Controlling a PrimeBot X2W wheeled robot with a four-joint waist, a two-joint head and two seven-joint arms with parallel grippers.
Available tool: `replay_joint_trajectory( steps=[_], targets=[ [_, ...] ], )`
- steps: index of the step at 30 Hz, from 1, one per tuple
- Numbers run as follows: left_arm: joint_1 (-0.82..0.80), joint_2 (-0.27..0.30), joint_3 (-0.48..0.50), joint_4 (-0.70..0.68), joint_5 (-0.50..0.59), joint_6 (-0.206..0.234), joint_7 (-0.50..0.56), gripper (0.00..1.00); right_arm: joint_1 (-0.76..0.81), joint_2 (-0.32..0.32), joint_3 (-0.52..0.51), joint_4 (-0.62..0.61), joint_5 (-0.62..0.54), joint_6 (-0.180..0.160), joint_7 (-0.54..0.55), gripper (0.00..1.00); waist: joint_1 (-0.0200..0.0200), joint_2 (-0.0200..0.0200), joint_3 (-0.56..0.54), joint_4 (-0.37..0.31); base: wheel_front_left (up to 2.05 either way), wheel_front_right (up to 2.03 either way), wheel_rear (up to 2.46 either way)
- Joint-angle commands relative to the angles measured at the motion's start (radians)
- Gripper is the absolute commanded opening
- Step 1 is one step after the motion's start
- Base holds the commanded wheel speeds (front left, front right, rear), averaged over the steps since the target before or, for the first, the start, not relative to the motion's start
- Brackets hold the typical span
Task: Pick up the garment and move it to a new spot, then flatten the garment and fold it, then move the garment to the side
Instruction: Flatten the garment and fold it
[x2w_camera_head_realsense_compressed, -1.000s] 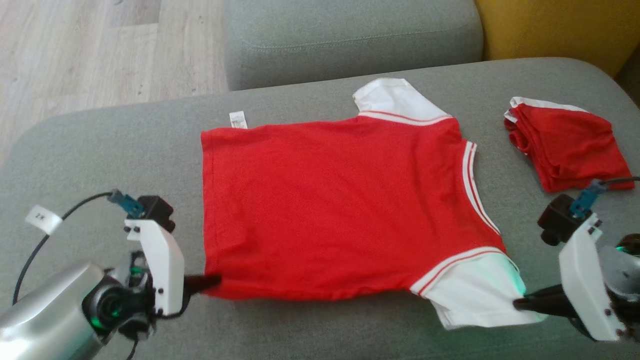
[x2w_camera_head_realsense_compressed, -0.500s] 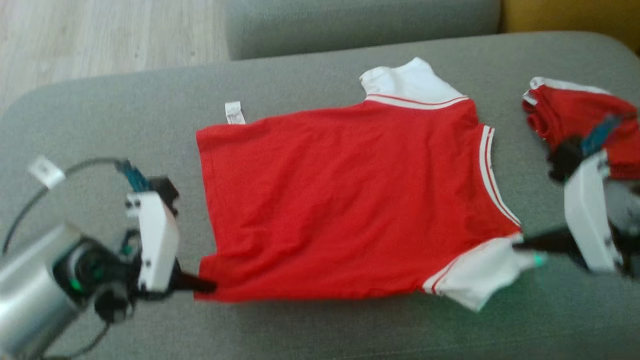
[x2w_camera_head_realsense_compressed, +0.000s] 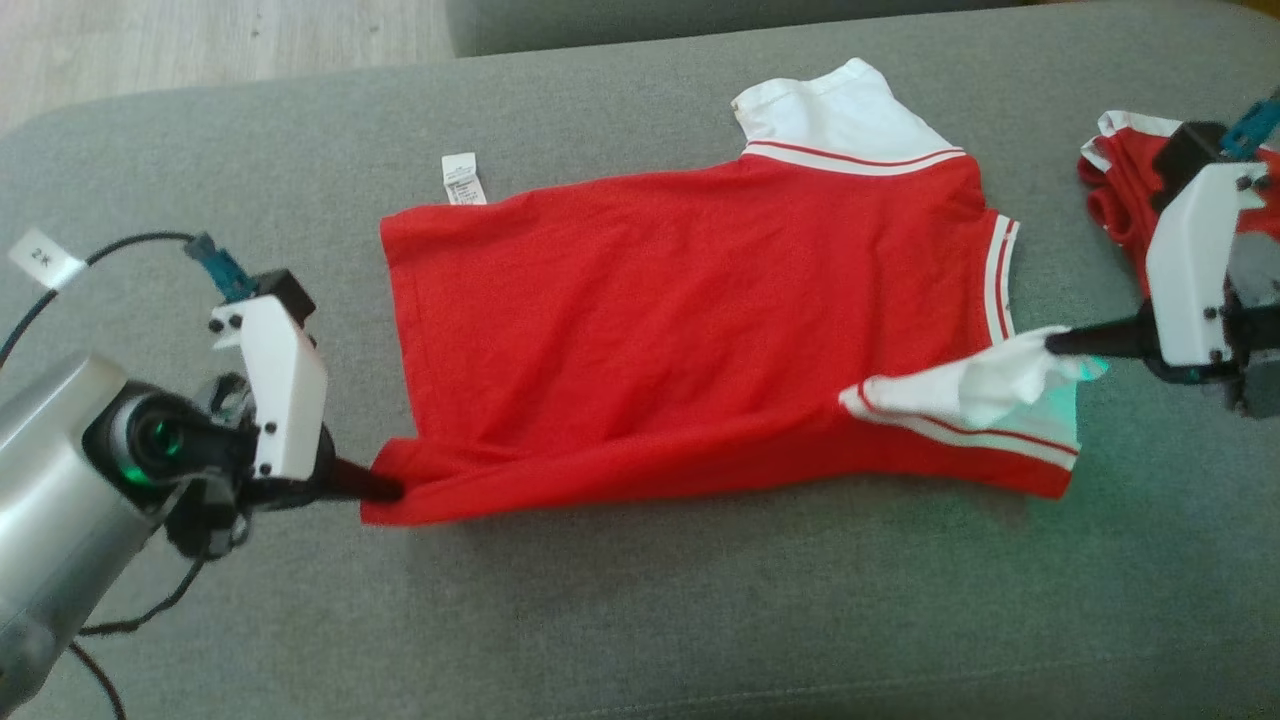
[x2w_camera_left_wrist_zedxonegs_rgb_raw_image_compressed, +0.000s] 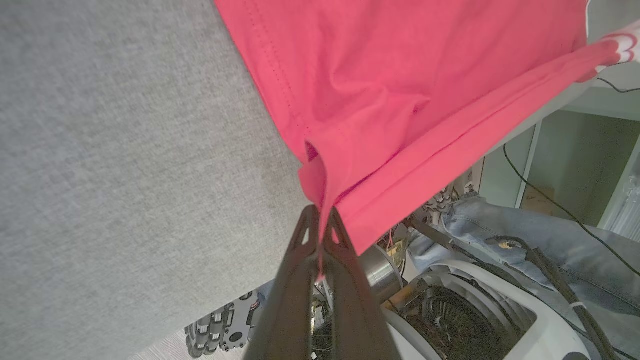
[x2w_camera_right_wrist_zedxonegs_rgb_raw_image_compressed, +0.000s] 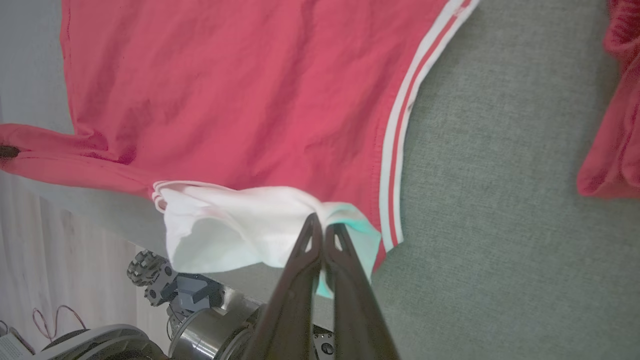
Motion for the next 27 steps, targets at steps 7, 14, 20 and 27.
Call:
replay_joint_trajectory(
  steps=[7, 14, 20, 27],
  targets=[
    [-0.094, -0.01, 0.063, 0.05, 0.027, -0.019, -0.044, 0.0, -0.07, 0.054, -0.065, 0.074, -0.047, 0.008, -0.034, 0.0, 0.0001, 0.0, 0.033, -0.001, 0.0, 0.0, 0.0],
    [-0.103, -0.053, 0.071, 0.123, 0.027, -0.027, -0.073, 0.09, -0.094, 0.121, -0.07, 0.107, -0.118, 0.008, -0.114, 0.36, 0.0001, 0.0, 0.055, -0.008, 0.0, 0.0, 0.0],
    [-0.097, -0.08, 0.11, 0.171, -0.01, -0.034, -0.109, 1.0, -0.08, 0.143, -0.068, 0.105, -0.154, 0.008, -0.205, 1.0, 0.0001, 0.0, 0.026, -0.012, 0.0, 0.0, 0.0],
    [-0.079, -0.056, 0.159, 0.154, -0.009, -0.123, -0.208, 1.0, 0.005, 0.124, -0.105, 0.004, -0.196, 0.008, -0.517, 1.0, 0.0001, 0.0, -0.054, -0.001, 0.0, 0.0, 0.0]
  ],
)
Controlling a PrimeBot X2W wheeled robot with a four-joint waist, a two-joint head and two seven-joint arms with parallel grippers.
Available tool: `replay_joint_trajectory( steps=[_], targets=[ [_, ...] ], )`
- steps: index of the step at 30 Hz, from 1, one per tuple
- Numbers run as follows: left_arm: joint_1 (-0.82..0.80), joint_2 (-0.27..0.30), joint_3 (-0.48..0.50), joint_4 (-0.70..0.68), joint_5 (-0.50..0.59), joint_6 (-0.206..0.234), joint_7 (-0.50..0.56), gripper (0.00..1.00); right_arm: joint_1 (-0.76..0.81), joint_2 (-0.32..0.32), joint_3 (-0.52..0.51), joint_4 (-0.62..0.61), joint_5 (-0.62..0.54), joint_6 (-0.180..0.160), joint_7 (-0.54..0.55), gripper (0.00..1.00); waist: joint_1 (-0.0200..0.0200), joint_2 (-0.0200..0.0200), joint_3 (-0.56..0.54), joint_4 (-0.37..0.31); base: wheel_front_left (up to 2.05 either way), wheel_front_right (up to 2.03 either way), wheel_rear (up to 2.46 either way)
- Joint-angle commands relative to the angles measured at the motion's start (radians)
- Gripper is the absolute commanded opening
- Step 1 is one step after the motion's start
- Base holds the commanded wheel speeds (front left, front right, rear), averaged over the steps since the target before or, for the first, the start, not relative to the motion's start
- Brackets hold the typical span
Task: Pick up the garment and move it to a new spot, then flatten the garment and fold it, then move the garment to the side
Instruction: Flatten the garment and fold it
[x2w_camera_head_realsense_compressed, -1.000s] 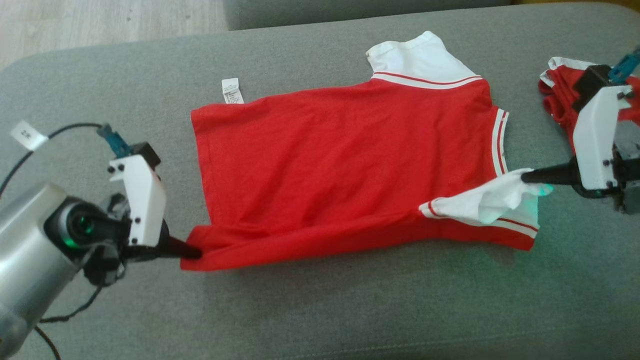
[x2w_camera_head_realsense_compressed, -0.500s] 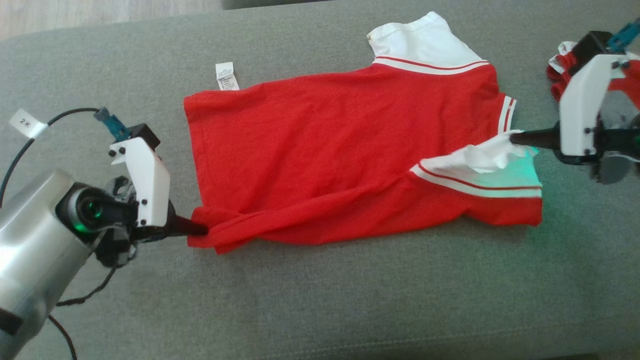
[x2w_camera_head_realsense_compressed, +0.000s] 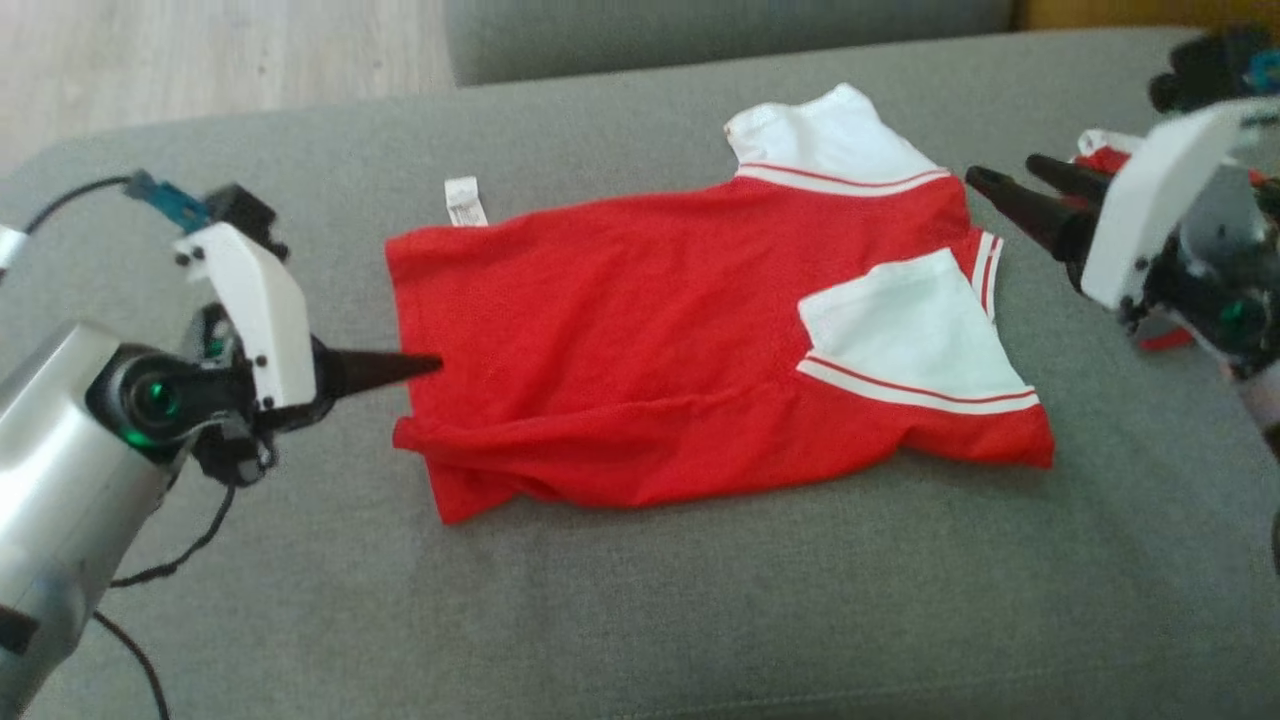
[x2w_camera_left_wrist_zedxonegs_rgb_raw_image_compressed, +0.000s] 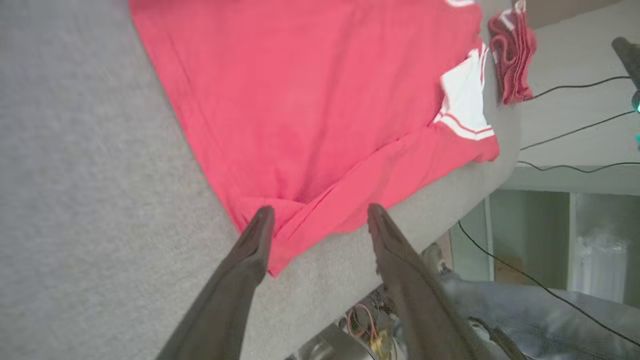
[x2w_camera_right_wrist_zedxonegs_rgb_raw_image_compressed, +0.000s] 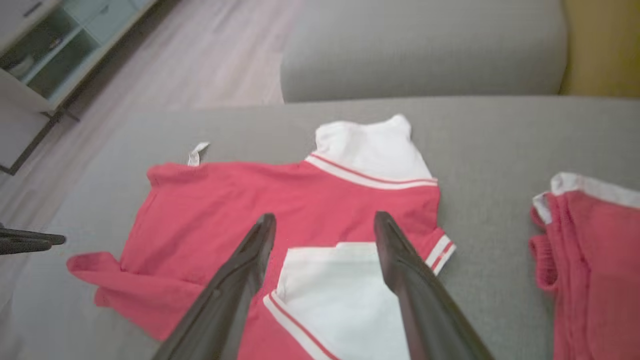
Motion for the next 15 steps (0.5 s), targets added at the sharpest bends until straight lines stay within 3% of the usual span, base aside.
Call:
replay_joint_trajectory(
  steps=[1, 3, 6, 11, 15],
  targets=[
    [-0.043, 0.061, 0.063, -0.032, 0.026, -0.016, -0.058, 1.0, 0.037, -0.03, -0.019, -0.038, -0.031, 0.008, -0.078, 1.0, 0.0001, 0.0, -0.031, 0.008, 0.0, 0.0, 0.0],
    [-0.027, 0.078, 0.074, -0.056, 0.086, -0.03, -0.176, 1.0, 0.08, -0.032, -0.049, -0.051, -0.075, 0.008, -0.209, 1.0, 0.0001, 0.0, -0.05, 0.011, 0.0, 0.0, 0.0],
    [0.01, 0.096, 0.099, -0.085, 0.226, 0.016, -0.447, 1.0, 0.154, -0.015, -0.13, -0.052, -0.161, 0.008, -0.425, 1.0, 0.0001, 0.0, -0.078, 0.016, 0.0, 0.0, 0.0],
    [0.14, 0.091, 0.123, -0.202, 0.425, 0.148, -0.874, 1.0, 0.335, 0.059, -0.317, -0.056, -0.334, 0.008, -0.704, 1.0, 0.0001, 0.0, -0.108, 0.03, 0.0, 0.0, 0.0],
    [0.28, 0.089, 0.126, -0.319, 0.531, 0.296, -1.063, 1.0, 0.506, 0.167, -0.471, -0.085, -0.459, 0.008, -0.79, 1.0, 0.0001, 0.0, -0.117, 0.036, 0.0, 0.0, 0.0]
  ],
)
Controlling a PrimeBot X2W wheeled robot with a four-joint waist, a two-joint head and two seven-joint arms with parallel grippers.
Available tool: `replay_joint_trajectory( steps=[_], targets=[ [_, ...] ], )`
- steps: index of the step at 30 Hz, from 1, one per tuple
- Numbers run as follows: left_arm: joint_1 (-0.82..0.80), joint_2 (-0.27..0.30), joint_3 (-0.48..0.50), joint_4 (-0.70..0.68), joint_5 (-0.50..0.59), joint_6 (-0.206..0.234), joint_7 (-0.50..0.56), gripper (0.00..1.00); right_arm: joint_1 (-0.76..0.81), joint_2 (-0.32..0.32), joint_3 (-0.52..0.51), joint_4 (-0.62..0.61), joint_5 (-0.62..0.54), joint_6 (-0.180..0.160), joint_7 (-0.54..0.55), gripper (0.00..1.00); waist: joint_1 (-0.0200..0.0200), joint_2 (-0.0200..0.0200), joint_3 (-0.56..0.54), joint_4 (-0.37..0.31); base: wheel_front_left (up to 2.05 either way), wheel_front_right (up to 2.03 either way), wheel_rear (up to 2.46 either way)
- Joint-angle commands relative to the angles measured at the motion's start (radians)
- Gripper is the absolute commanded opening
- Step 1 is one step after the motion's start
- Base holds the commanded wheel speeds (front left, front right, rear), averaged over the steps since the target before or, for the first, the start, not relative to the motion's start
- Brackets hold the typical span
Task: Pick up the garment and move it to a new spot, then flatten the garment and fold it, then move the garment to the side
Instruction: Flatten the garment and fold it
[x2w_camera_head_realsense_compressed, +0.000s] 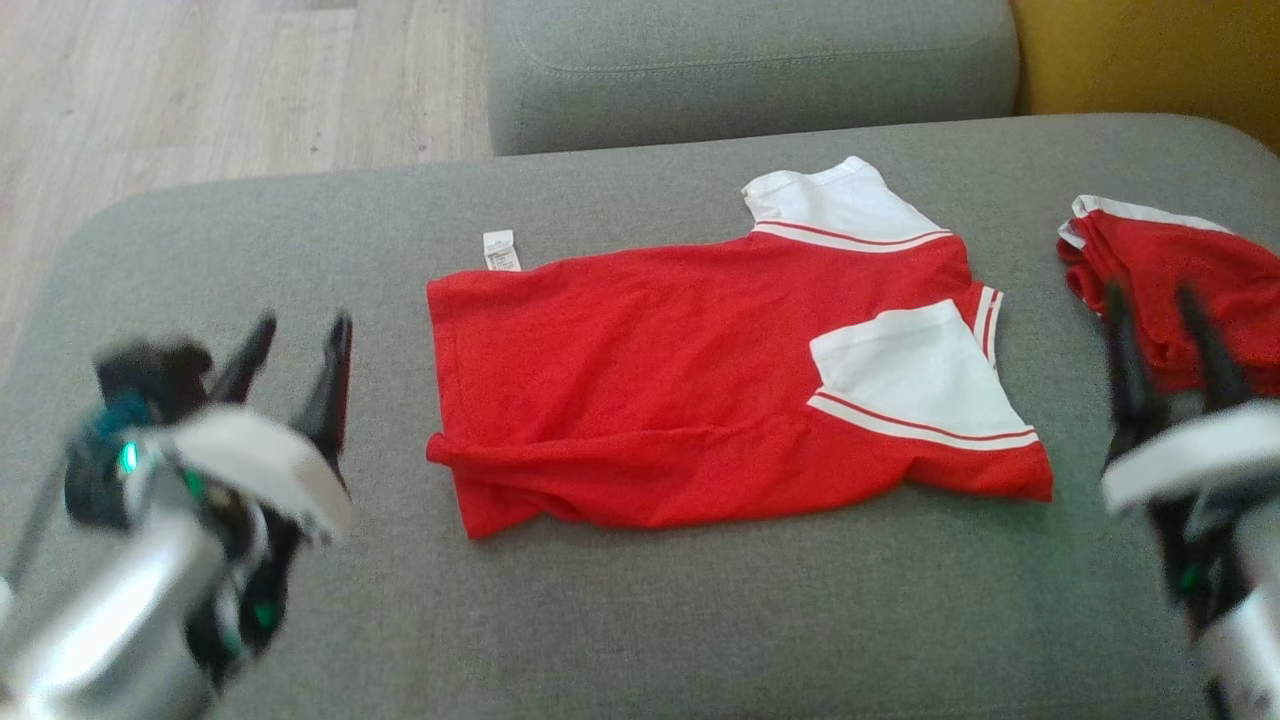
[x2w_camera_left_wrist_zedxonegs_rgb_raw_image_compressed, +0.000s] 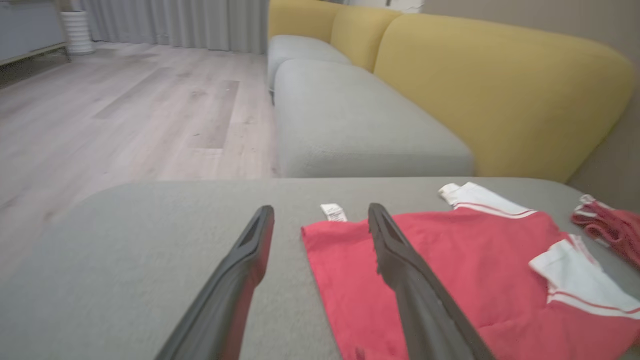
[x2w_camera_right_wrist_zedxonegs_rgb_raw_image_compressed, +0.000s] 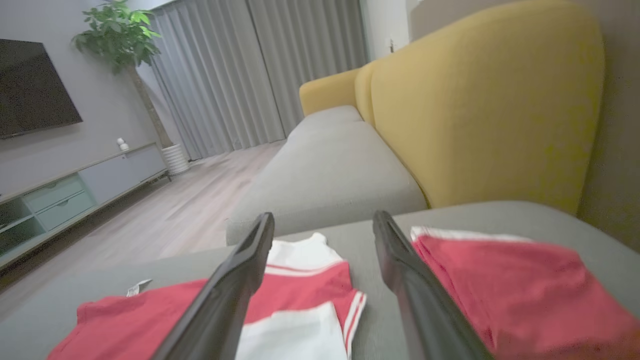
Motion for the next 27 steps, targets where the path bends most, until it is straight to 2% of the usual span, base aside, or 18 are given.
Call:
replay_joint_trajectory(
  steps=[1, 4, 5, 7, 10, 18, 27],
  targets=[
    [0.0, 0.04, 0.055, -0.05, 0.041, 0.055, -0.028, 1.0, 0.04, 0.028, -0.032, -0.045, -0.047, 0.008, -0.017, 1.0, 0.0001, -0.0001, 0.0, -0.001, 0.0, 0.0, 0.0],
    [0.115, 0.024, 0.065, -0.116, 0.104, 0.163, -0.048, 1.0, 0.139, 0.118, -0.117, -0.076, -0.125, 0.008, 0.007, 1.0, 0.0001, -0.0001, 0.01, -0.009, 0.0, 0.0, 0.0],
    [0.188, -0.009, 0.057, -0.14, 0.115, 0.2, -0.05, 1.0, 0.183, 0.162, -0.152, -0.079, -0.173, 0.008, 0.06, 1.0, 0.0001, -0.0001, 0.02, -0.014, 0.0, 0.0, 0.0],
    [0.234, -0.029, 0.03, -0.126, 0.136, 0.219, -0.05, 1.0, 0.197, 0.193, -0.176, -0.079, -0.212, 0.008, 0.11, 1.0, 0.0001, -0.0001, 0.032, -0.019, 0.0, 0.0, 0.0],
    [0.244, -0.06, -0.007, -0.074, 0.14, 0.208, -0.032, 1.0, 0.182, 0.227, -0.202, -0.06, -0.249, 0.008, 0.181, 1.0, 0.0001, -0.0001, 0.049, -0.021, 0.0, 0.0, 0.0],
    [0.147, -0.162, -0.059, 0.083, 0.117, 0.121, 0.047, 1.0, 0.11, 0.284, -0.276, 0.048, -0.326, 0.008, 0.346, 1.0, 0.0001, -0.0001, 0.086, -0.003, 0.0, 0.0, 0.0],
    [0.097, -0.226, -0.071, 0.174, 0.09, 0.043, 0.06, 1.0, 0.085, 0.305, -0.291, 0.086, -0.355, 0.008, 0.411, 1.0, 0.0001, -0.0001, 0.106, -0.007, 0.0, 0.0, 0.0]
  ],
)
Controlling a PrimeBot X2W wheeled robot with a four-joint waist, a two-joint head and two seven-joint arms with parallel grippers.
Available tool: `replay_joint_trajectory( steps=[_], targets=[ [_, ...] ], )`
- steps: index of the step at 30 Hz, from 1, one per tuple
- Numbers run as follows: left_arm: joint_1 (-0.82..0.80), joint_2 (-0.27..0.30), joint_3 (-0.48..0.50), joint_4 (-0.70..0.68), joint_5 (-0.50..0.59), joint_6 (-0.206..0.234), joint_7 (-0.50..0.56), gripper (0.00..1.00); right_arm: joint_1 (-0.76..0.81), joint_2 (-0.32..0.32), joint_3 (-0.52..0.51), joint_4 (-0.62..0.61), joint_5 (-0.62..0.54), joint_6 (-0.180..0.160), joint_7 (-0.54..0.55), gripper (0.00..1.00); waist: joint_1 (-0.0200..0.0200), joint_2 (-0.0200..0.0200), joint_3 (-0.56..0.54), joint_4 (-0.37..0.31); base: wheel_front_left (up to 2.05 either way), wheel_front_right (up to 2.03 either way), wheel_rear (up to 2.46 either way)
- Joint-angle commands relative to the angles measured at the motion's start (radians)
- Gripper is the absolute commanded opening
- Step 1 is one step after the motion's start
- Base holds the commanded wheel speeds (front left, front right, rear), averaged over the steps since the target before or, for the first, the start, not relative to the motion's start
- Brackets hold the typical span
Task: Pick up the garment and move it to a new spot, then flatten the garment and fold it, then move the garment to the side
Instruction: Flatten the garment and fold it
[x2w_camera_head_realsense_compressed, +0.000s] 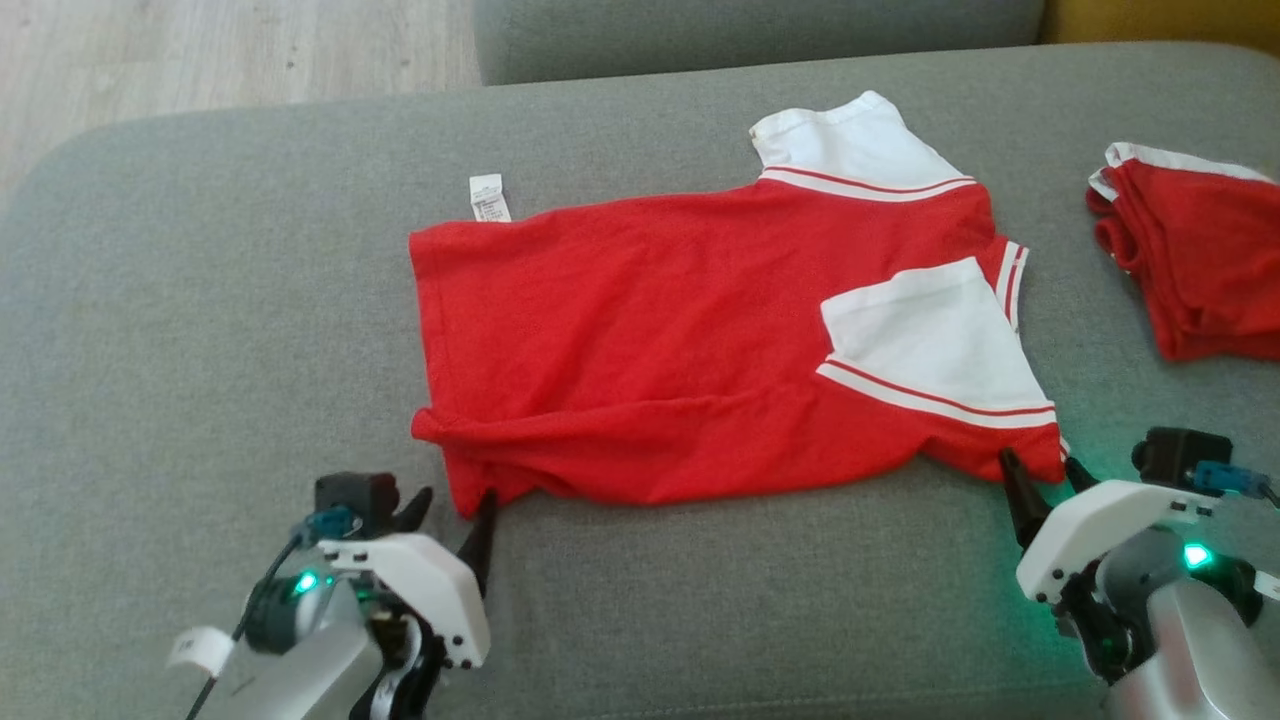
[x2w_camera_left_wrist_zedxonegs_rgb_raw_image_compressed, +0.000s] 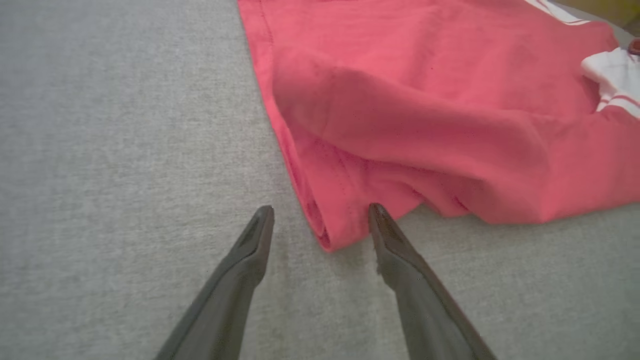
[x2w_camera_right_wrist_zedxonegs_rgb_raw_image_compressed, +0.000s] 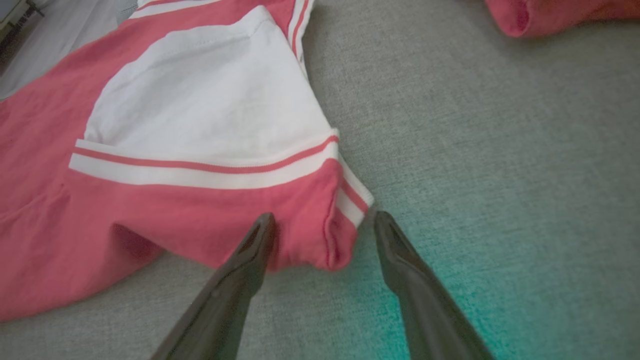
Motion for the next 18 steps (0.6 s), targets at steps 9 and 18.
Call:
replay_joint_trajectory(
  steps=[9, 18],
  targets=[
    [-0.07, -0.004, 0.033, 0.002, -0.019, -0.023, 0.001, 0.0, -0.072, -0.003, 0.041, 0.01, 0.003, 0.008, -0.036, 0.0, 0.0, 0.0, 0.016, -0.005, 0.0, 0.0, 0.0],
    [-0.034, 0.074, 0.035, -0.086, -0.025, -0.043, 0.003, 0.0, -0.07, -0.059, 0.055, 0.026, 0.041, 0.008, -0.074, 0.0, 0.0, 0.0, -0.034, 0.01, 0.0, 0.0, 0.0]
  ],
)
